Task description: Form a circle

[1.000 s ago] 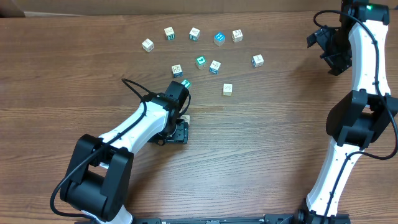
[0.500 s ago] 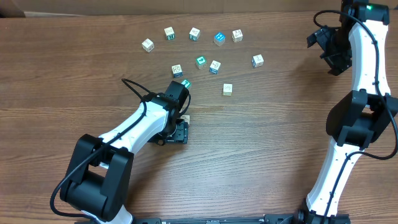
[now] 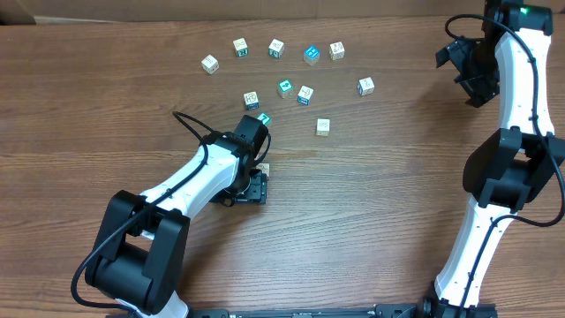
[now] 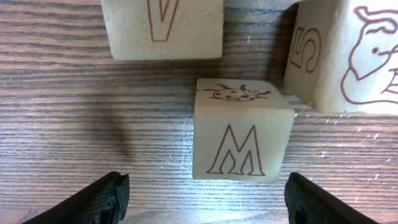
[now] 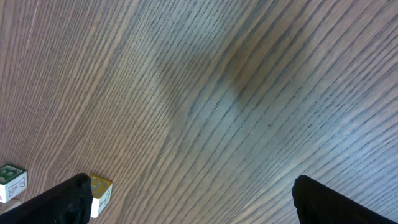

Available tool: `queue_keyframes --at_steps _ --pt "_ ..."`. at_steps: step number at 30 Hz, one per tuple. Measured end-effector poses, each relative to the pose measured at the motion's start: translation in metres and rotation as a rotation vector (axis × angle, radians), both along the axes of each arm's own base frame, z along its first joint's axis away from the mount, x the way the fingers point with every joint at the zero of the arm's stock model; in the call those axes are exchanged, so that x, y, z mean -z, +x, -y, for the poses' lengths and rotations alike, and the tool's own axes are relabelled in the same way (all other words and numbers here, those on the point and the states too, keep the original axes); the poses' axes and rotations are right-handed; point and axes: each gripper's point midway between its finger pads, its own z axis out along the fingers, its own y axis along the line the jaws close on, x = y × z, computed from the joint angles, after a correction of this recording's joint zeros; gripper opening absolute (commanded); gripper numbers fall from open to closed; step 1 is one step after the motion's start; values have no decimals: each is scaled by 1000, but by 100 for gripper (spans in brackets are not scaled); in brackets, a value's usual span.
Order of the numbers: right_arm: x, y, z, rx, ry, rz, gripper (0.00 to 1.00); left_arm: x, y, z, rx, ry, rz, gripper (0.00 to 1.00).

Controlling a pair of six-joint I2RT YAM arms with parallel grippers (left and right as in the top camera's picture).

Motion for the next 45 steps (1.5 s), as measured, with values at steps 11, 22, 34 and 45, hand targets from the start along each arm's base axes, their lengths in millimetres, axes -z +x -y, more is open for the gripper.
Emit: queue_keyframes --at_steps 11,22,34,45 --pt "0 0 0 0 0 -1 100 0 -1 -1 0 3 -6 78" --pt "0 0 0 0 0 0 100 0 -1 -1 0 3 -6 78" --pt "0 0 0 0 0 0 100 0 -2 -1 0 3 -7 75" --pt "0 0 0 0 0 0 100 0 -2 -1 0 4 -9 76"
